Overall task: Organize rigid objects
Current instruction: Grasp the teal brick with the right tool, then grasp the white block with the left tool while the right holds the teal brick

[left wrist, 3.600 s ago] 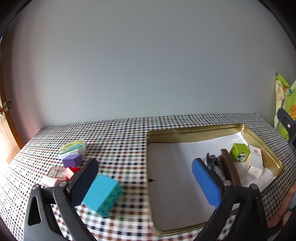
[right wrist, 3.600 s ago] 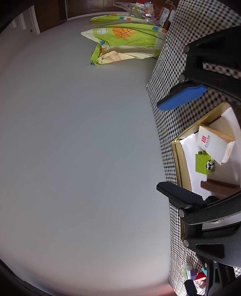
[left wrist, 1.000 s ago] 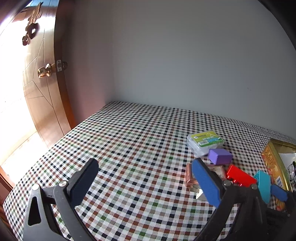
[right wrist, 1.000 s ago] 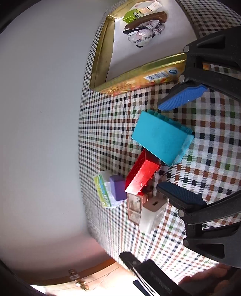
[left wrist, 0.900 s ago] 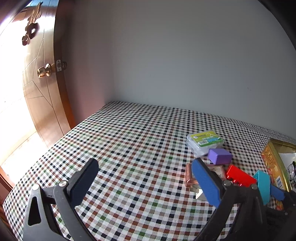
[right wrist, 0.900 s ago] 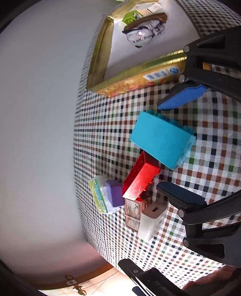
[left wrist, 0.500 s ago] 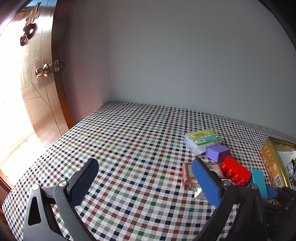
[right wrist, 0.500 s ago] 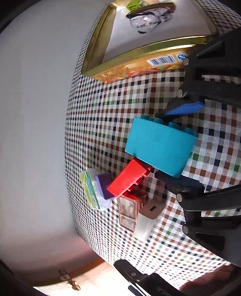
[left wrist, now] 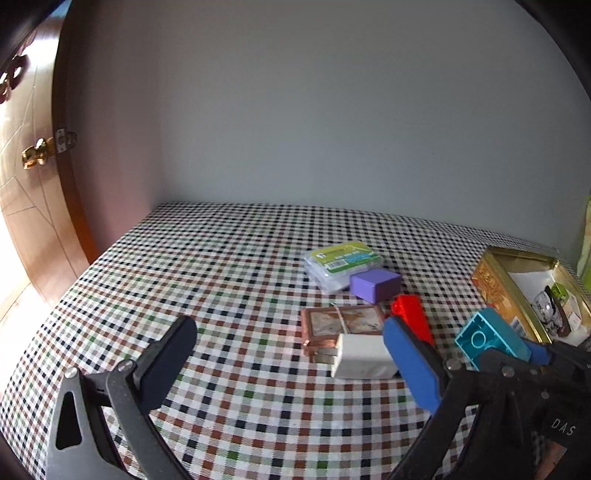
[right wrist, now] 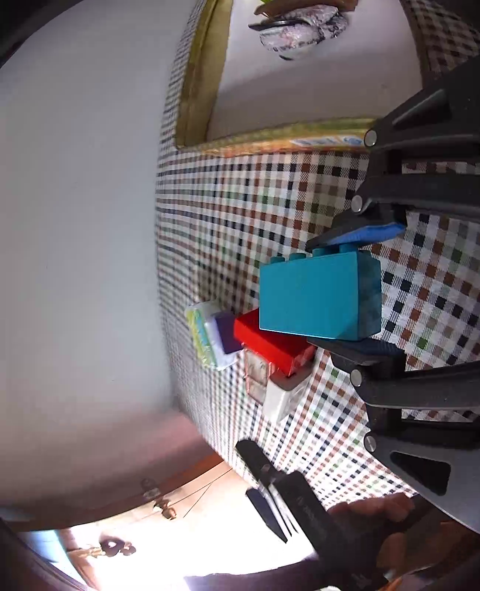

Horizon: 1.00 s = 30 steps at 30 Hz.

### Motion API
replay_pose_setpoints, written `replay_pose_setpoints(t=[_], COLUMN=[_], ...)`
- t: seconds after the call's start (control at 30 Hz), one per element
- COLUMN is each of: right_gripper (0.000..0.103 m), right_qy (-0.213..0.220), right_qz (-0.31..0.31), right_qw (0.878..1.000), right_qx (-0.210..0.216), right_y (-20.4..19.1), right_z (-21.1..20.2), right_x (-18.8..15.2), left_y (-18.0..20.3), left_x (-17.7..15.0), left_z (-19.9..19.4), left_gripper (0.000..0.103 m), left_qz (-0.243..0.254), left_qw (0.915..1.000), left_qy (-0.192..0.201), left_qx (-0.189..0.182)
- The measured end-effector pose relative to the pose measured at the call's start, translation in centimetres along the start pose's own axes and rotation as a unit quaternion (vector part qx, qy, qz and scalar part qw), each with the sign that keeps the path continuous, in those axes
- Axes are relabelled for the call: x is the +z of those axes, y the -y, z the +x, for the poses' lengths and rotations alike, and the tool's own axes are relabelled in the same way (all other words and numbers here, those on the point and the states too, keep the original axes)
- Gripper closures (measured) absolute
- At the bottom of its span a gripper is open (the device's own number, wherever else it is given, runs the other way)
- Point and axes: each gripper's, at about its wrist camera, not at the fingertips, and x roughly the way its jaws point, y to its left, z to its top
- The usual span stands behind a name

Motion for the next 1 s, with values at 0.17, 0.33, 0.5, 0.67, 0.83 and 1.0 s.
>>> replay_pose_setpoints(t=[0.17, 0.33, 0.5, 0.67, 0.83, 1.0], right_gripper=[0.058, 0.058, 0.058, 0.058, 0.058, 0.058], right_qy=[0.044, 0.072, 0.069, 0.065, 0.070, 0.093], right_qz=[-0.015, -0.026, -0.020, -0.017, -0.015, -0.014], right_qw=[0.999, 0.997, 0.997, 0.998, 0.997, 0.995], right_qx=[-0.011, -0.020, -0.016, -0.013, -0.014, -0.019], right_y=[-0.3, -0.6, -0.5, -0.3, -0.2, -0.1], right_z=[-1.9, -2.9, -2.9, -2.6, -2.5, -3.3], right_x=[-0.1, 0.0, 0.0, -0.1, -0.1, -0.1], left_y=[2.4, 3.9, 4.3, 3.5, 2.0, 0.5], left_x=[0.0, 0.2, 0.2, -0.2, -0.3, -0.3], left_z=[0.6, 2.8, 5.6, 6.9, 5.9, 2.8], left_gripper=[0.001, 0.015, 0.033, 0.040, 0.041, 0.041], left_qz=[0.036, 0.046, 0.045, 0.020, -0.015, -0.048], left_qw=[0.9992, 0.9975, 0.9924, 0.9889, 0.9912, 0.9970], left_qy=[-0.012, -0.053, -0.114, -0.145, -0.128, -0.059], left_qx=[-0.015, -0.001, -0.007, -0.020, -0.030, -0.012])
